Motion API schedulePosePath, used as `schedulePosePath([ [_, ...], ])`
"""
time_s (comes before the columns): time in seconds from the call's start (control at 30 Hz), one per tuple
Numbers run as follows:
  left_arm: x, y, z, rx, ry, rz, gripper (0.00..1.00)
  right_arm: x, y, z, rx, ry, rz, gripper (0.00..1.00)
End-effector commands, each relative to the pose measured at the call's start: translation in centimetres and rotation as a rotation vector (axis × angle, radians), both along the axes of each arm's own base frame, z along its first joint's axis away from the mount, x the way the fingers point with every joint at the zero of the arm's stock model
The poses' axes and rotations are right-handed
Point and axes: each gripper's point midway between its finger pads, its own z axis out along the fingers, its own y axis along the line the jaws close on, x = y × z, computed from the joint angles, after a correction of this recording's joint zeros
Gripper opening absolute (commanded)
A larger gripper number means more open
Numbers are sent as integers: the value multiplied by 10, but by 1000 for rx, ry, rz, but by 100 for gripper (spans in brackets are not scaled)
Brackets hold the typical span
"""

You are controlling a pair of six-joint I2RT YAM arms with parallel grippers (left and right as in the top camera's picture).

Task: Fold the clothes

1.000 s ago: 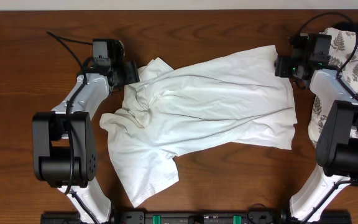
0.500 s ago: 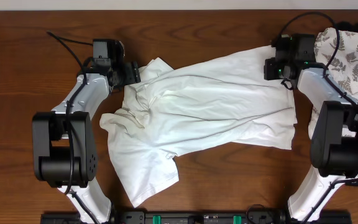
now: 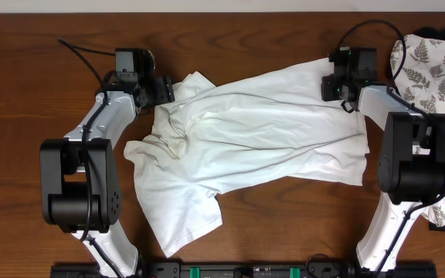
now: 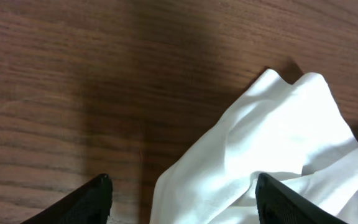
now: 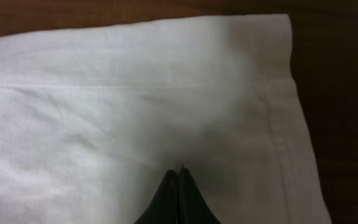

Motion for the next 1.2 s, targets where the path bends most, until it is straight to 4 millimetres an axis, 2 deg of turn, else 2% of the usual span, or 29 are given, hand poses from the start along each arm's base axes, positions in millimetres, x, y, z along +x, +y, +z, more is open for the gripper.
schedulePosePath([
  [0.0, 4, 2, 1, 10, -7, 1, 73, -5, 1, -10, -15, 36, 11, 1],
  [0.07, 4, 2, 1, 10, -7, 1, 68, -6, 0, -11, -16, 38, 9, 1],
  [0.27, -1, 3, -3, 17, 16, 4, 68, -4, 1, -10, -15, 30, 9, 1],
  [0.4, -5, 15, -10, 78, 45, 40, 68, -3, 1, -9, -15, 25, 10, 1],
  [0.5, -3, 17, -11, 86, 38, 45, 68, -3, 0, -9, -16, 24, 9, 1],
  [0.57, 1, 17, -8, 84, 18, 46, 55, -2, 0, -9, -16, 22, 8, 1],
  [0.6, 2, 16, -8, 84, 13, 46, 41, -2, 0, -9, -16, 22, 8, 1],
  [0.63, 2, 16, -8, 84, 13, 46, 34, -2, 0, -9, -14, 22, 5, 1],
  [0.97, -1, 16, -12, 84, 29, 45, 36, -2, 0, -9, 6, 24, -26, 1],
  [1.03, -3, 13, -16, 73, 40, 36, 41, -2, -2, -9, -3, 24, -32, 1],
  [1.17, -6, 12, -27, 74, 64, 33, 42, -2, -4, -9, -11, 23, -38, 1],
])
